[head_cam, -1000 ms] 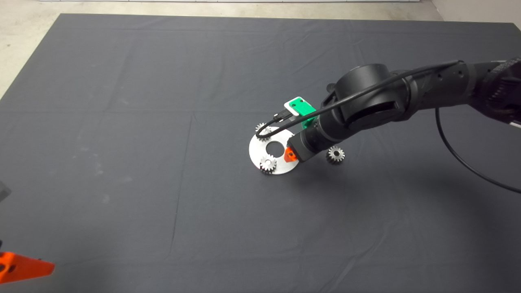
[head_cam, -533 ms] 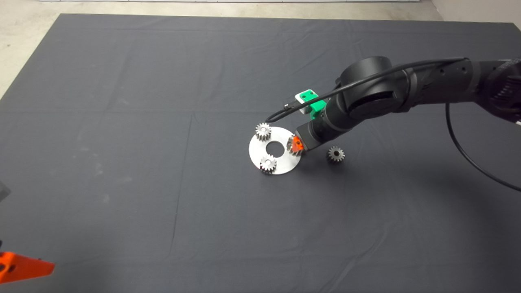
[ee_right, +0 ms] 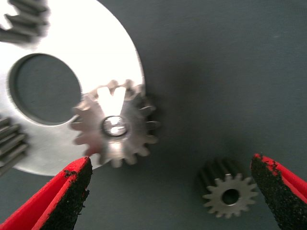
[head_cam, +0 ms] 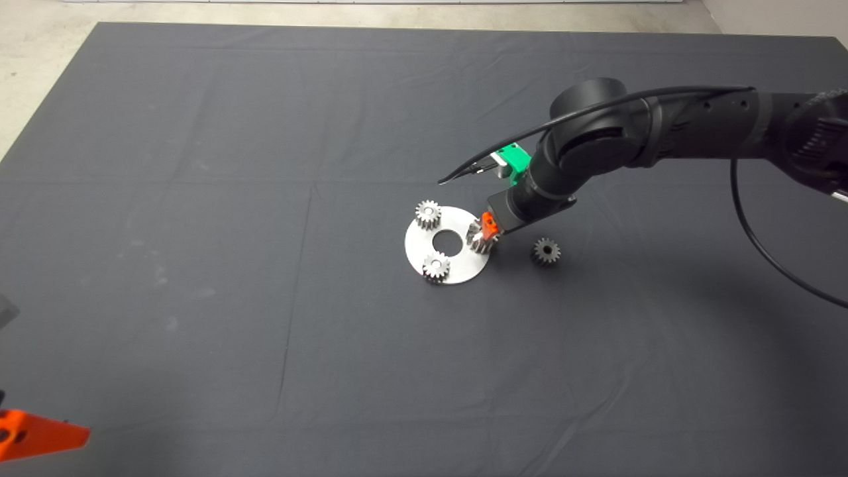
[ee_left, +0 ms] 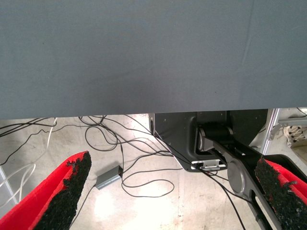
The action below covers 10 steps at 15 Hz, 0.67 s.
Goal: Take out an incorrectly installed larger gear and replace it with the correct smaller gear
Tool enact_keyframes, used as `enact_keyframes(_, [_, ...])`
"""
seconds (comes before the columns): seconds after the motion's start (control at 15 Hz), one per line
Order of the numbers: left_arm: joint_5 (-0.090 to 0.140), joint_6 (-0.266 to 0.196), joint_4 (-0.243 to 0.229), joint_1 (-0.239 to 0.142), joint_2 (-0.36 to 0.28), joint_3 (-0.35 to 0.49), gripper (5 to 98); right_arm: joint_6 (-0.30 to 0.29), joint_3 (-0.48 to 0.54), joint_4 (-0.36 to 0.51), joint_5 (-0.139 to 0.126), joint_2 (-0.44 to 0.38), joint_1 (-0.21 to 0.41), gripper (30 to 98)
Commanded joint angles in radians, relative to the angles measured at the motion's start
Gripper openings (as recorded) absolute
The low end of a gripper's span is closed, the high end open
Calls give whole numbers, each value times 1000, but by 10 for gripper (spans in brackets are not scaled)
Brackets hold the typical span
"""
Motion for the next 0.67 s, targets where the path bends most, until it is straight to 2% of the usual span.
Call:
enact_keyframes(0.0, [6, 4, -9, -2, -5, 12, 885, -5, -92, 243, -86, 71, 88, 878])
enact_keyframes(0.2, [3, 5, -9, -2, 0, 12, 884, -5, -93, 278, -88, 70, 140, 878])
enact_keyframes(0.6, [5, 5, -9, -2, -6, 12, 885, -17, -115, 273, -89, 78, 132, 878])
